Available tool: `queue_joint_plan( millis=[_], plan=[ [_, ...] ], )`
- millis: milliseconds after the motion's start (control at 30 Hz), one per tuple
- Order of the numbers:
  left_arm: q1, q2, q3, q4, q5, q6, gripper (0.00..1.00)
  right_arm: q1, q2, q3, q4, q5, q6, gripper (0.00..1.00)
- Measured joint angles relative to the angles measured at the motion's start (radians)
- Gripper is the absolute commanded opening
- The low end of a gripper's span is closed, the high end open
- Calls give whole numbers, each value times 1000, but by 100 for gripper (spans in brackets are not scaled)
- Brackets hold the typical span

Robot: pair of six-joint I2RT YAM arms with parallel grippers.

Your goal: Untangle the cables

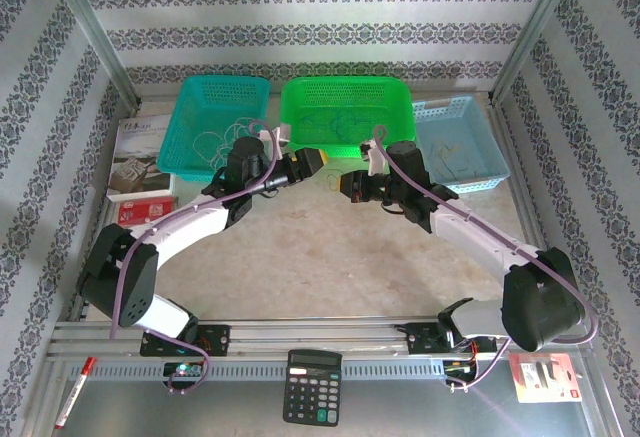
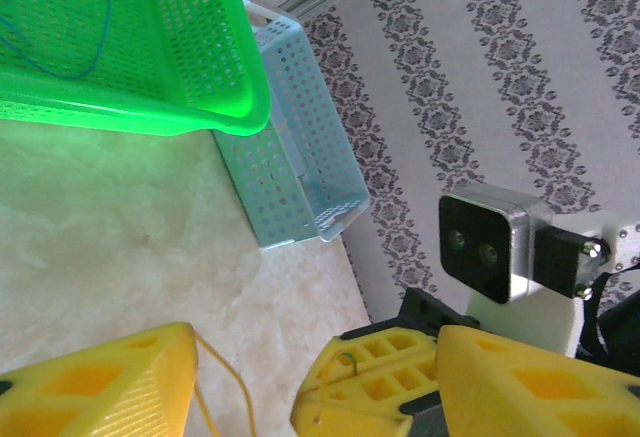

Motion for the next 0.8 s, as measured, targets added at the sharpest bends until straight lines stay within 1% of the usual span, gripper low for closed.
queue_joint_plan(
  millis=[233, 467, 567, 667, 800],
  plan=[
    [-15, 26, 14, 20, 1, -7, 53, 0, 0, 0, 0, 0, 0, 0],
    [-32, 32, 16, 22, 4, -15, 40, 7, 0, 0, 4, -2, 0, 0],
    [-44, 35, 17, 26, 15, -18, 23, 7, 0, 0, 8, -3, 0, 0],
    [-53, 39, 24, 28, 21, -21, 0, 7, 0, 0, 8, -3, 0, 0],
    [-54, 40, 50, 28, 24, -26, 0, 8, 0, 0, 14, -3, 0, 0]
  ],
)
